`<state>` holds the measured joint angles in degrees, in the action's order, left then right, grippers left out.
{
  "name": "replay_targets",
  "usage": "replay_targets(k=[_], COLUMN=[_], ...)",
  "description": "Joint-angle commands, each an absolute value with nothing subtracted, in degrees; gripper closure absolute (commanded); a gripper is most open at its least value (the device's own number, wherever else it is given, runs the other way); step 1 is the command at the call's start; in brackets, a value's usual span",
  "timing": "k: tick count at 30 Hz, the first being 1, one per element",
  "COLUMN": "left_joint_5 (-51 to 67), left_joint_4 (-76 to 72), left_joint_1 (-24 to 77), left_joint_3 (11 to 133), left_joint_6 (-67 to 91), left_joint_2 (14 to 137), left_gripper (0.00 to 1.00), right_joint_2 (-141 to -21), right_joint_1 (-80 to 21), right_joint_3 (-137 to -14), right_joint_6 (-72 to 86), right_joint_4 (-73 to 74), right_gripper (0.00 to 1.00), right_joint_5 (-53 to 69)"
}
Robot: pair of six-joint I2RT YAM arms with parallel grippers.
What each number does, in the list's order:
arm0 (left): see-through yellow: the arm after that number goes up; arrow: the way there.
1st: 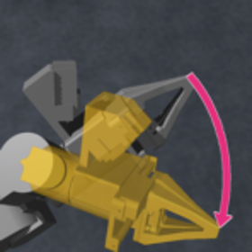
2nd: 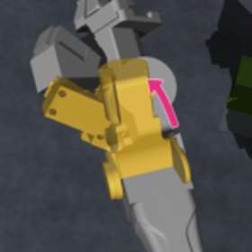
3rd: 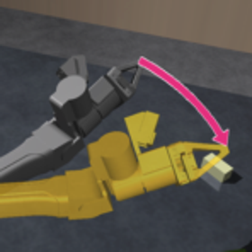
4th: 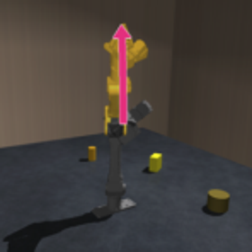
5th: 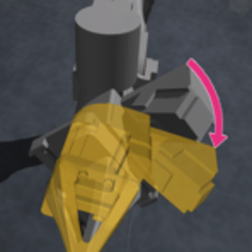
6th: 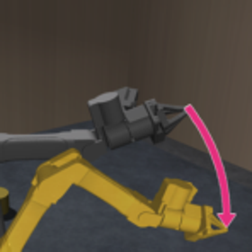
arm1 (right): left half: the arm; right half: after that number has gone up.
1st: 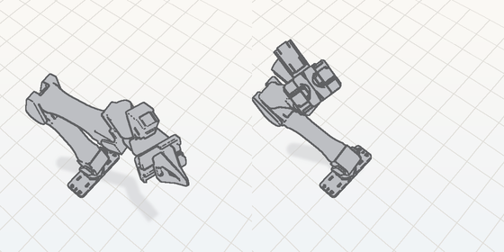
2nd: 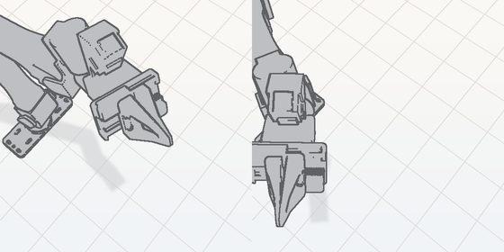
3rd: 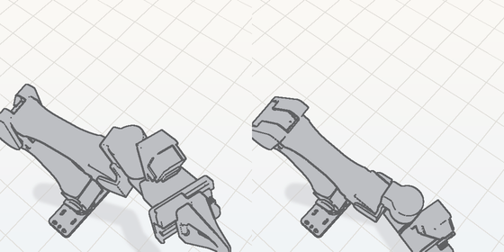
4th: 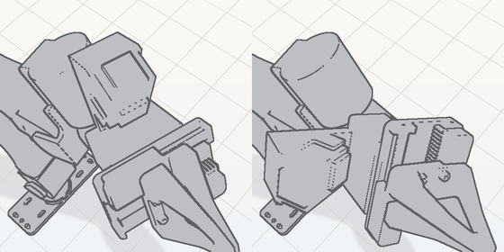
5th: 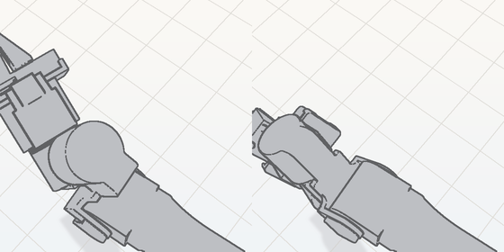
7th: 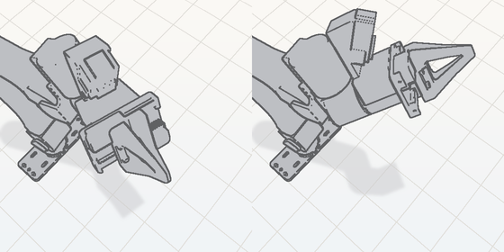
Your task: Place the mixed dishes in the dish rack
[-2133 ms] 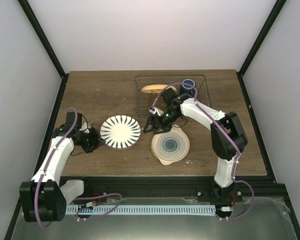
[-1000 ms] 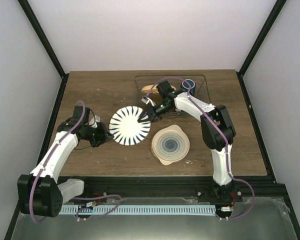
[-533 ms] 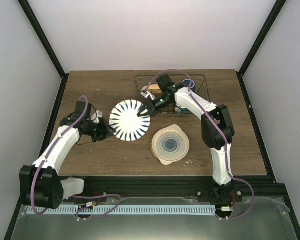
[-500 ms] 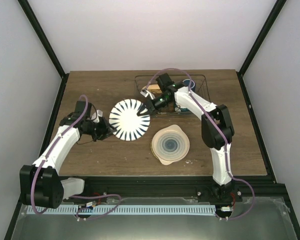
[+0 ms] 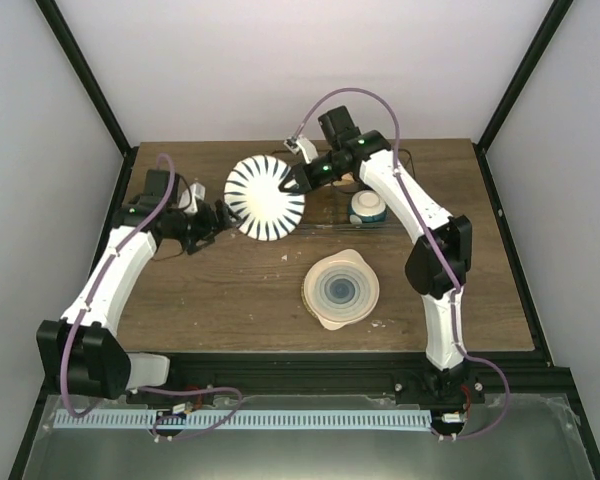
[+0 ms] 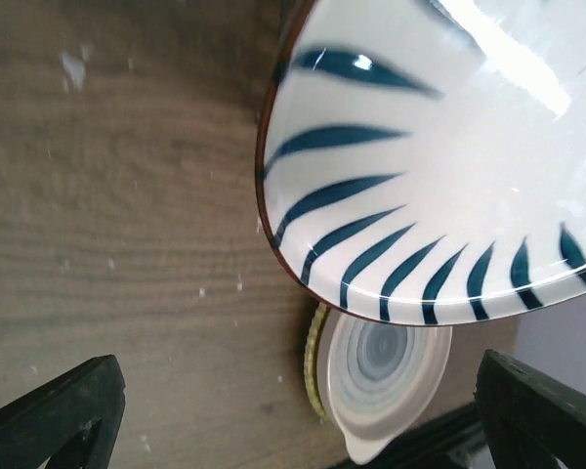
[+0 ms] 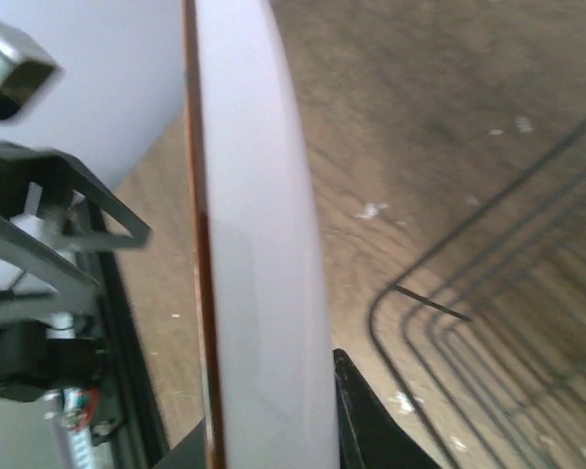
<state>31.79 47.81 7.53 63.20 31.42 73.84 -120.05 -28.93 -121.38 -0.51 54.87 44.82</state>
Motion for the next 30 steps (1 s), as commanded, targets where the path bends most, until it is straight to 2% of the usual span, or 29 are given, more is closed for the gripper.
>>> replay_targets(k=[1,9,19,30], left_joint_5=[24.49,25.99,28.82,31.27], left_joint_4=[51.88,46.63,45.77,44.66], left_joint_1=[6.53,3.10,2.29,1.65], left_joint_3=[70.94,76.72,79.46,79.92], left_joint_6=[26.20,25.97,24.10,23.65], left_joint_2=[78.21,85.17,90.13,93.19], left_gripper=[0.00,0.00,0.00,0.00], right_joint_2=[-113.80,-98.56,-82.69,-76.26], right_joint_1=[-27.86,-28.04,-29.00,-29.99], right_joint_3=[-122.86,-105.74,-87.04,-72.91], right_joint_6=[-6.10,-16.70,-33.72,-60.25], right_joint_4=[53.36,38.98,21.24,9.47], right_gripper=[0.99,0.99,0.99,0.99], right_joint_5=[36.67,20.22,7.37,7.32])
